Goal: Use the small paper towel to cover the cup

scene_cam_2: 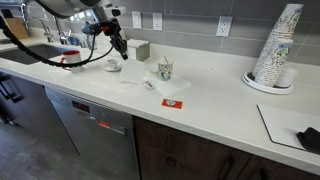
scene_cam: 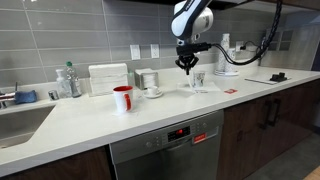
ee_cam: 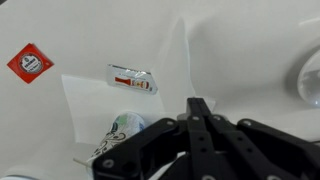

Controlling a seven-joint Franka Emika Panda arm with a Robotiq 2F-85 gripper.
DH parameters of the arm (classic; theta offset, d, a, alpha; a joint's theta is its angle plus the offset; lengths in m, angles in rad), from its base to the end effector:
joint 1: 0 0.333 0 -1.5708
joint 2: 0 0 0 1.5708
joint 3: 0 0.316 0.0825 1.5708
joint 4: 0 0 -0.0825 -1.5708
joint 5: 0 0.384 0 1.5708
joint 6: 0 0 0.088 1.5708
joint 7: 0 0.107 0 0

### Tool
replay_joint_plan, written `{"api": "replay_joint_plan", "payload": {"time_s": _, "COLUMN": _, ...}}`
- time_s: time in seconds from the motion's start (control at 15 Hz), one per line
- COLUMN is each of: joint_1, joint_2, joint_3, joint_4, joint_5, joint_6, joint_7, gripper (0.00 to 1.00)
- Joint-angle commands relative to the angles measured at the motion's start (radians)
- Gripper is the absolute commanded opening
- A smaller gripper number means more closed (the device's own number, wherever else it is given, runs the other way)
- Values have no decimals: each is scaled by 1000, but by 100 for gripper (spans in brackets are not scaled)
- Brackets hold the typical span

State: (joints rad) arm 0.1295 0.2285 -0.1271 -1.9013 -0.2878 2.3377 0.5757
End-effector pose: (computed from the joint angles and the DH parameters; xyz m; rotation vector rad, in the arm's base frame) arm 0.6297 0.0011 0.4036 2.8741 -0.5648 0.3992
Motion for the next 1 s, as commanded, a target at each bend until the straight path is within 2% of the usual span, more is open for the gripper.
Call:
{"api": "replay_joint_plan", "payload": {"time_s": 0.0, "joint_1": -17, "joint_2": 0, "joint_3": 18, "joint_4": 0, "joint_5": -5, "joint_6": -1, "joint_7": 3, "gripper": 1}}
{"api": "replay_joint_plan", "payload": {"time_s": 0.53, "joint_1": -52, "joint_2": -102, "joint_3": 15, "joint_4": 5, "joint_5": 7, "joint_6": 91, "joint_7": 6, "gripper": 0}}
{"api": "replay_joint_plan", "payload": {"time_s": 0.93, "joint_1": -94, "joint_2": -155, "joint_3": 12, "joint_4": 55, "joint_5": -20, "joint_6": 85, "joint_7": 71, "gripper": 0}}
